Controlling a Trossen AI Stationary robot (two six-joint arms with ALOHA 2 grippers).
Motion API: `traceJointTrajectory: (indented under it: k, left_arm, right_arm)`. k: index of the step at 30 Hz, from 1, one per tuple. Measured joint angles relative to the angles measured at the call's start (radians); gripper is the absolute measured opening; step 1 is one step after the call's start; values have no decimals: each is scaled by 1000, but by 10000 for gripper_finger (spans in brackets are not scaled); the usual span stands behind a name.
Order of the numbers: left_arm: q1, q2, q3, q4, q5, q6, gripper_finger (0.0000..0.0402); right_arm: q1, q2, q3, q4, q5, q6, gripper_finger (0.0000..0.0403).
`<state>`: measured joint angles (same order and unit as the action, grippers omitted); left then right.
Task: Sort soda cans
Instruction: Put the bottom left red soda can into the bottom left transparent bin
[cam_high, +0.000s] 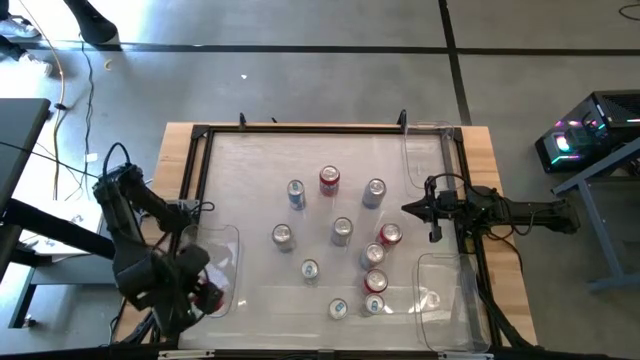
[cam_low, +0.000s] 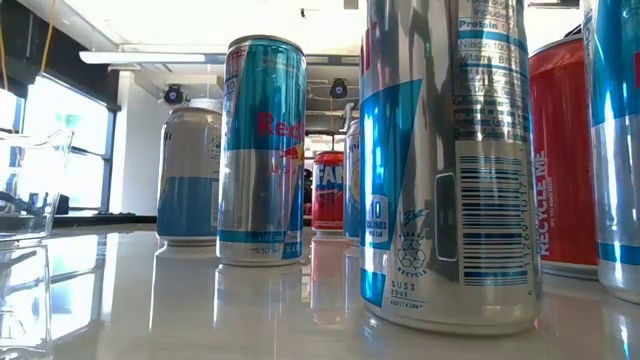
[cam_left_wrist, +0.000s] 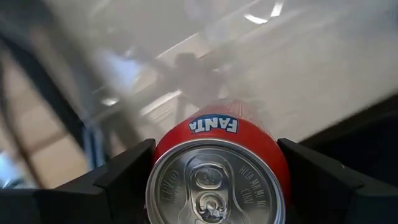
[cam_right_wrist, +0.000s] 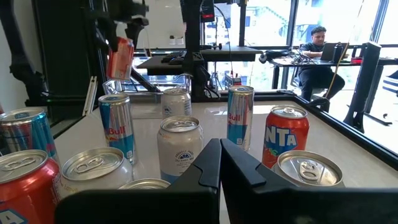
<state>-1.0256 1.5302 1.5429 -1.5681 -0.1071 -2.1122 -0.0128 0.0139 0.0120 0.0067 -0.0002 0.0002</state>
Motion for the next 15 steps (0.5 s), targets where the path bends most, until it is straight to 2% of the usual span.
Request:
traceJointTrajectory:
  k: [3,6,15]
  left_arm:
    - [-42,20,-58,-3,75,-92,301]
    - [-71,35,-102,-1,93,-145,301]
    - [-98,71,-183,25,126,-118,301]
  right_arm:
    - [0,0,0,0,0,0,0]
    - [0,0,0,0,0,0,0]
    - [0,0,0,0,0,0,0]
